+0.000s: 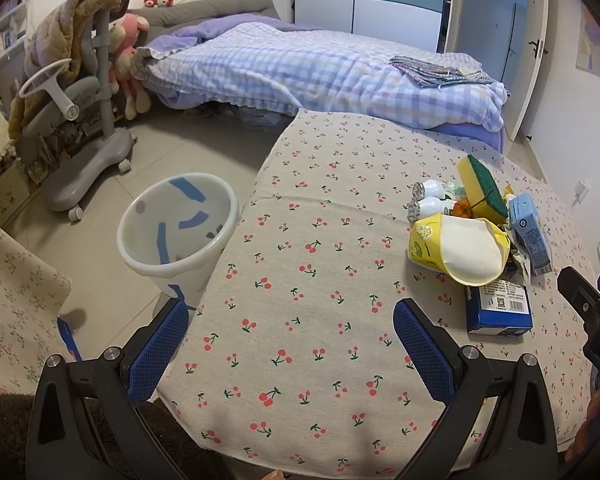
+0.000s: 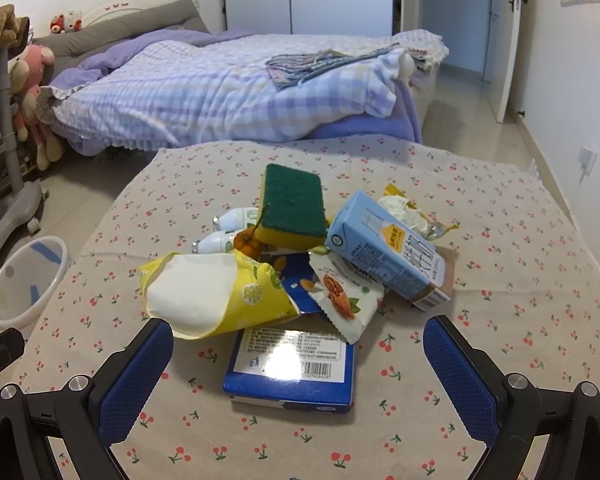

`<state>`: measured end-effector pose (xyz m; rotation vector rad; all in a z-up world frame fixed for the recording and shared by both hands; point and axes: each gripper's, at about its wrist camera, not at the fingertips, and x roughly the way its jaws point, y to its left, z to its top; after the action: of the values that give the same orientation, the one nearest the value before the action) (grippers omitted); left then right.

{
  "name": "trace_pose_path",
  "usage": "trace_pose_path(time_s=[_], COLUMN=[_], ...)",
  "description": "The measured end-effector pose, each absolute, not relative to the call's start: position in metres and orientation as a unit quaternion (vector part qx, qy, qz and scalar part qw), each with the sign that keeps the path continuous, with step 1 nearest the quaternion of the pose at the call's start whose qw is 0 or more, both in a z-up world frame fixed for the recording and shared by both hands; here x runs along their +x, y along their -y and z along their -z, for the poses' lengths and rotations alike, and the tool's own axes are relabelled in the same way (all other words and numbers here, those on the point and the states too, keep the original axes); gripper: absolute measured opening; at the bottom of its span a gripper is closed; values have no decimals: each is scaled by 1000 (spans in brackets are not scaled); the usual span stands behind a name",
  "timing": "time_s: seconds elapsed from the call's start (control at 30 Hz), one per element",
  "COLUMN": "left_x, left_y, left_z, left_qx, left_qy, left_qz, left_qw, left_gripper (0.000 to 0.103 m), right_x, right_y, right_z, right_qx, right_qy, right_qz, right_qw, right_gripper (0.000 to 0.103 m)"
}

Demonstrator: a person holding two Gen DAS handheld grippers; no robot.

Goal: Collect trash

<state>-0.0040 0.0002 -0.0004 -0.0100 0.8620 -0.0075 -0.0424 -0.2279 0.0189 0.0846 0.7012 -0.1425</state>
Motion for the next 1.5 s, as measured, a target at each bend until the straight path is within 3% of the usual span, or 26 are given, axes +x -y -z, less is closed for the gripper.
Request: trace_pose_path(time_s=[1.5], left_x=[-5], left_y=[-4], left_z=[-3], left_qx=[-8], left_qy=[-415], left_qz=[2], left_qw=[910], left_gripper=[103], right_x=[-40], right_y=[226], right_z=[-15], right_qx=[43], right_qy=[-350], right_qz=[66], right_qw=[934], right_gripper=[103])
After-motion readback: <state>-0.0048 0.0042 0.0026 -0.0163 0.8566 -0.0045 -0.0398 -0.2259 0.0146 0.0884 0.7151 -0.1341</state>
